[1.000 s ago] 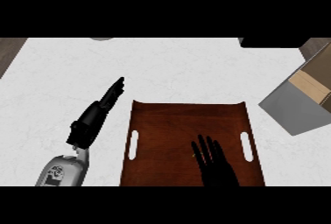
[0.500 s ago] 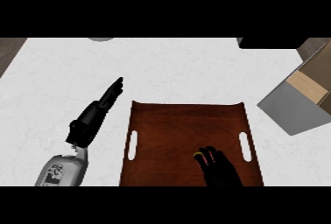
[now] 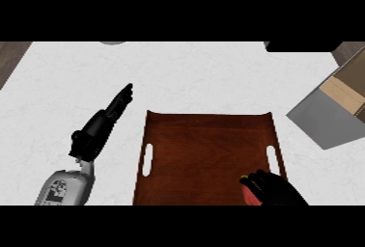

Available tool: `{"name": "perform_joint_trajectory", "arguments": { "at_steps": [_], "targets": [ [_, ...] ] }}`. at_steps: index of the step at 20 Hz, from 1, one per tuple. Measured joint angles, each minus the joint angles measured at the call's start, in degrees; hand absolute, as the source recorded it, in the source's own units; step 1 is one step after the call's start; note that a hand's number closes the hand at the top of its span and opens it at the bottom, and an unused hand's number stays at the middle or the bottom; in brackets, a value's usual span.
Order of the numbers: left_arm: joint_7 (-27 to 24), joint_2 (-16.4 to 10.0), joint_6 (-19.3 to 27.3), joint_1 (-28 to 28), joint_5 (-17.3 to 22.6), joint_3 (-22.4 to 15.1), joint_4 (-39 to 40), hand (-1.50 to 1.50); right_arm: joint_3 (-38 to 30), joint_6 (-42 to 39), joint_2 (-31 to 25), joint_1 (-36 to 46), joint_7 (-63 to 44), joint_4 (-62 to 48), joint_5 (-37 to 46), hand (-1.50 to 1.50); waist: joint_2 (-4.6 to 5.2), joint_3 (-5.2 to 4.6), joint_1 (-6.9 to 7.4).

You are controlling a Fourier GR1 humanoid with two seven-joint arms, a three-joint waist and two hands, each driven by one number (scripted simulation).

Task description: Pick the bell pepper from the tray and place it in the cardboard box

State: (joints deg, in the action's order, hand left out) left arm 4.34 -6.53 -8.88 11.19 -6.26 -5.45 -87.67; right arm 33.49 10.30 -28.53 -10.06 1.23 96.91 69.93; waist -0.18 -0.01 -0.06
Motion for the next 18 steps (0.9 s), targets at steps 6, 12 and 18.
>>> {"name": "perform_joint_trajectory", "arguments": {
  "at_steps": [6,12,18],
  "targets": [
    [-0.3,0.1,0.2,-0.5,0.0,0.2,0.3,0.0,-8.5,6.8,-15.6,-1.3,20.3,0.9,-13.7,1.5,0.18,0.27,-0.97],
    [-0.5,0.1,0.6,-1.5,-0.3,0.3,0.0,0.0,-19.7,8.8,-26.6,-3.0,39.5,-0.6,-33.2,1.5,0.01,0.28,-1.93],
    [-0.6,-0.4,1.0,-2.4,-0.3,1.0,-0.6,0.0,-30.7,2.3,-34.3,-5.6,56.7,-4.4,-53.4,1.5,-0.44,0.22,-3.28]
  ]
}}
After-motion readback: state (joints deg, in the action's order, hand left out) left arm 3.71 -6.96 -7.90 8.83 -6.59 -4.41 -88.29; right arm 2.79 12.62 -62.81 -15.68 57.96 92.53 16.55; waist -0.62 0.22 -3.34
